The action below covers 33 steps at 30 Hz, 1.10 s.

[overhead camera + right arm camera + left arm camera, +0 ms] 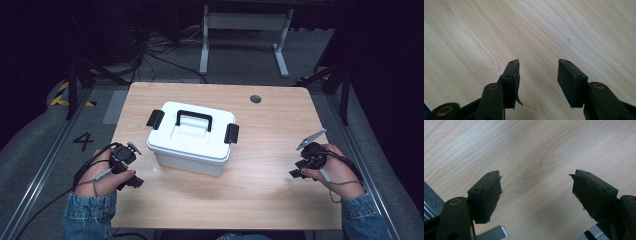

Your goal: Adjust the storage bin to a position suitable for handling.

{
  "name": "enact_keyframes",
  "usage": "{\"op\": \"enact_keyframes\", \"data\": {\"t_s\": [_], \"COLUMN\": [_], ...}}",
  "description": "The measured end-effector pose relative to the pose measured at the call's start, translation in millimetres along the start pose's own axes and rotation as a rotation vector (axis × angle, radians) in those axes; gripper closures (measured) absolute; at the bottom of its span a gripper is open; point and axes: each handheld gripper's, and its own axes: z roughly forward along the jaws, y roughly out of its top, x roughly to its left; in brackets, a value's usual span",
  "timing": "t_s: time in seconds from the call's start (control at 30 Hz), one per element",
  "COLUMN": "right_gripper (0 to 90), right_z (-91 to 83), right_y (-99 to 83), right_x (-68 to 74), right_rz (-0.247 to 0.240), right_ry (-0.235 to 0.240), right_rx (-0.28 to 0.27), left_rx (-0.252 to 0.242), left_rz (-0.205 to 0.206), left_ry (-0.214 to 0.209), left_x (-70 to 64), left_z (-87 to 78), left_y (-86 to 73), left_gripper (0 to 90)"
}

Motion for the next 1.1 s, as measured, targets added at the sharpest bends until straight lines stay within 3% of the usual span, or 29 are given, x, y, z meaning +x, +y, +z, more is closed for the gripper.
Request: {"op": "enact_keyframes", "data": {"t_s": [0.23,0.5,0.73,0.93,1.1], "right_gripper": [52.1,51.6,51.4,51.4,51.9], "right_z": [1.5,2.0,-3.7,-13.3,-19.8], "right_y": [1.6,7.8,24.4,48.2,61.9], "right_x": [1.0,2.8,8.2,20.4,26.0], "right_rz": [0.002,-0.021,-0.056,-0.104,-0.122], "right_ry": [0.011,0.021,0.052,0.065,0.077], "right_rx": [-0.009,-0.008,-0.029,-0.044,-0.062], "left_rx": [-0.039,-0.039,-0.013,-0.03,-0.031], "left_rz": [0.012,0.028,0.05,0.039,0.06], "left_ry": [0.025,0.028,-0.001,-0.002,-0.012], "left_x": [-2.1,-3.5,-6.7,-4.0,-3.9], "left_z": [-6.6,-6.8,-2.8,-4.6,-3.7], "left_y": [0.4,1.0,3.1,3.0,2.3], "left_gripper": [24.3,24.0,21.5,20.5,19.4]}}
